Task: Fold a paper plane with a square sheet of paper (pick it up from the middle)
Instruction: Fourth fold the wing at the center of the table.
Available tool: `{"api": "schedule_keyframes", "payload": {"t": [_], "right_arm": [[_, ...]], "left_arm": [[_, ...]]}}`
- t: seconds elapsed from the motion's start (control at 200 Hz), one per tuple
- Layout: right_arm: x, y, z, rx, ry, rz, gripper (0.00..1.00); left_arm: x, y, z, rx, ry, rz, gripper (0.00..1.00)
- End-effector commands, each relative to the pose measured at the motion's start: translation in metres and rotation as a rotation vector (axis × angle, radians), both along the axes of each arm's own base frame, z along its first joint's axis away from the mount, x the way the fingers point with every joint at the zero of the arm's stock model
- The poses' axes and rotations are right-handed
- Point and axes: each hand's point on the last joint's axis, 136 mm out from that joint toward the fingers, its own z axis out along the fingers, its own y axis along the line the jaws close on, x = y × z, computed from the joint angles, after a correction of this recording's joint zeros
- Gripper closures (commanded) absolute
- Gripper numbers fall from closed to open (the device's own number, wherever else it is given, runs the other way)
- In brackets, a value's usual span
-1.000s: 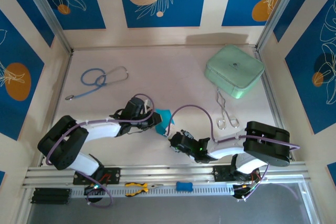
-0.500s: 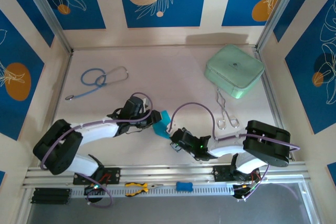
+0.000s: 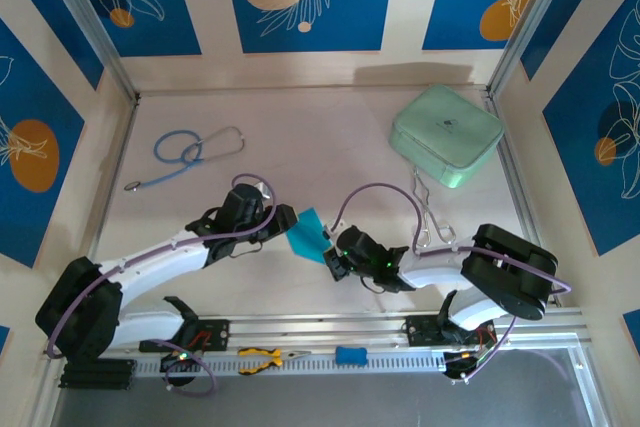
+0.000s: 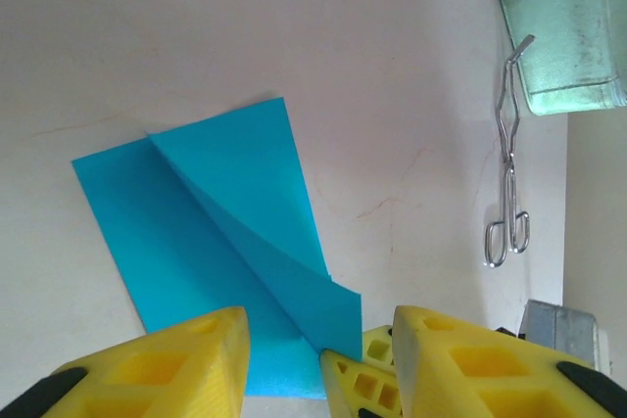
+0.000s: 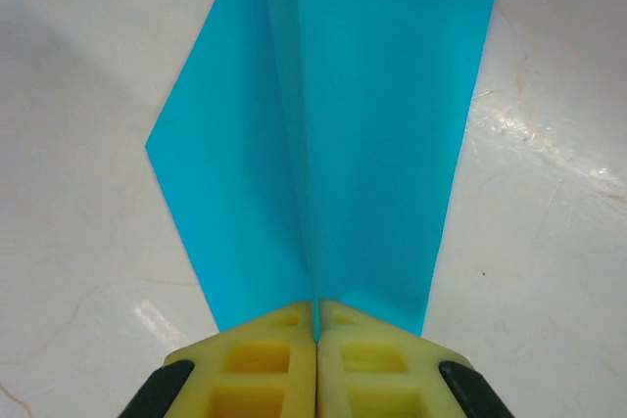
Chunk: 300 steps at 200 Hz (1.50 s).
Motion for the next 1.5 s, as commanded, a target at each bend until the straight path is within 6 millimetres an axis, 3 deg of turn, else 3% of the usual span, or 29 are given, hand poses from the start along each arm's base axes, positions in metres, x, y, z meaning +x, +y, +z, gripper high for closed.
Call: {"api": "schedule_keyframes", "payload": {"t": [0.0, 0.495, 0.81, 1.02, 1.495], "right_arm": [[-0.005, 0.007, 0.007, 0.086, 0.070, 0.006, 0.91], [0.010, 0.014, -0.007, 0.113, 0.183, -0.098, 0.91], [0.004, 0.020, -0.012, 0.182, 0.272, -0.110, 0.91], [0.005, 0.012, -0.017, 0.214, 0.319, -0.160, 0.91], [0.002, 0.011, -0.019, 0.297, 0.426, -0.176, 0.89]], "left_arm": [[0.001, 0.006, -0.007, 0.024, 0.010, 0.016, 0.57], [0.001, 0.001, -0.021, 0.004, 0.057, 0.027, 0.70], [0.001, -0.003, -0.026, -0.002, 0.077, 0.015, 0.78], [0.003, -0.017, -0.026, -0.047, 0.078, -0.032, 0.90], [0.007, -0.051, -0.034, -0.088, 0.086, -0.092, 0.92]]}}
